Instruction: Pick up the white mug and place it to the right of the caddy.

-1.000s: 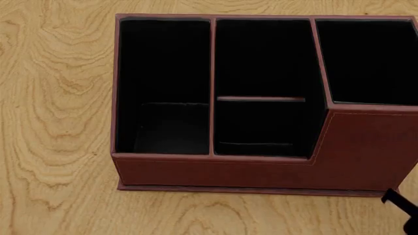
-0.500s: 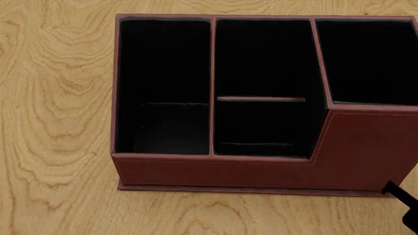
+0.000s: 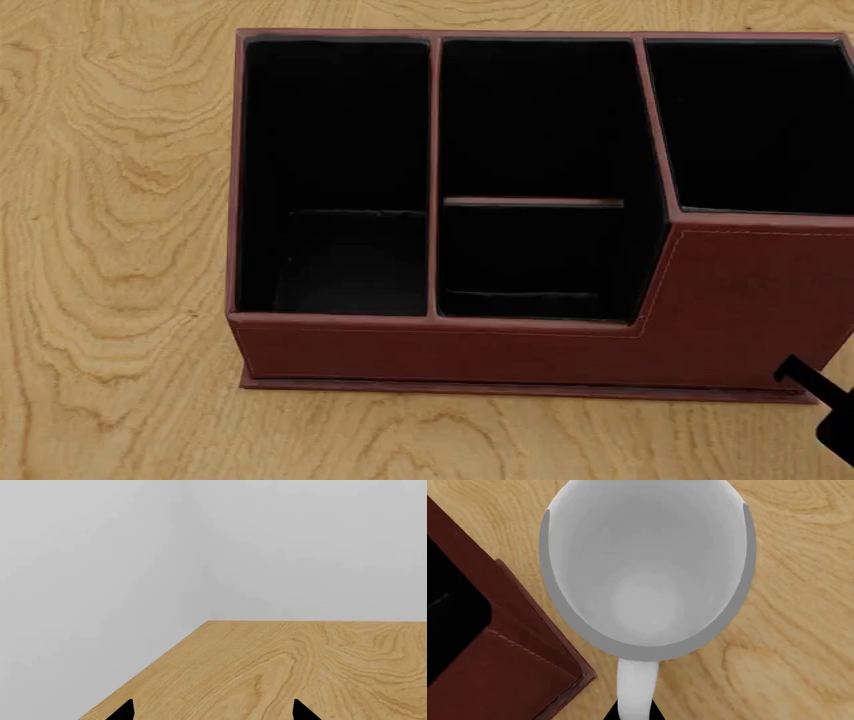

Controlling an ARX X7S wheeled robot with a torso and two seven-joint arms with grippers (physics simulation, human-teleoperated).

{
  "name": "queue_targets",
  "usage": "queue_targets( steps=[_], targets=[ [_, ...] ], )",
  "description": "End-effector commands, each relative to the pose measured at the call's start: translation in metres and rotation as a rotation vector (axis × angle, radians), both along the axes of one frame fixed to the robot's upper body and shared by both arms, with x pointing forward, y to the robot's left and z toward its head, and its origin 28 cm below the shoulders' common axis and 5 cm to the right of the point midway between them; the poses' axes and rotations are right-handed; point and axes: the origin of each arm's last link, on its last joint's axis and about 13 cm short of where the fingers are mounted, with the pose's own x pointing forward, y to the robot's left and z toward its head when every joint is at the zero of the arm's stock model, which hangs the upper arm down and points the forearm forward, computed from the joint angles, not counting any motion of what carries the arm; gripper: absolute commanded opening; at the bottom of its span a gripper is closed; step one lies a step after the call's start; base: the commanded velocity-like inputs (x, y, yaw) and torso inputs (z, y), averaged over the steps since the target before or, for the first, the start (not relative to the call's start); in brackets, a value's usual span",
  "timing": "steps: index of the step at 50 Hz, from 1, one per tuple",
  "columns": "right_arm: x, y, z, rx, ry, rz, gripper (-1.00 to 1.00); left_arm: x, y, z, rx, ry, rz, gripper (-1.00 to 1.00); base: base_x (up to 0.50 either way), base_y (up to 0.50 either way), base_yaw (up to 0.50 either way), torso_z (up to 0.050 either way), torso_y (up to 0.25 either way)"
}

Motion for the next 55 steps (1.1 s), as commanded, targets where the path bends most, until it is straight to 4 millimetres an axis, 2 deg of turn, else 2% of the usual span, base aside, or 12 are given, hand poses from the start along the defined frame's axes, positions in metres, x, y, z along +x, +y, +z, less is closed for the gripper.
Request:
queue_targets(
  steps=[1, 55],
  targets=[
    [0.006, -0.002, 0.001, -0.019, -0.013, 0.003, -1.0, 0.0, 0.001, -0.001, 0.0, 0.002, 0.002, 1.0, 0.0, 0.0, 0.0, 0.0, 0.0],
    [0.01, -0.001, -0.011, -0.055, 0.024, -0.004, -1.0, -0.001, -0.003, 0.0, -0.003, 0.006, 0.003, 1.0, 0.0, 0.0, 0.0, 0.0, 0.001]
  ],
)
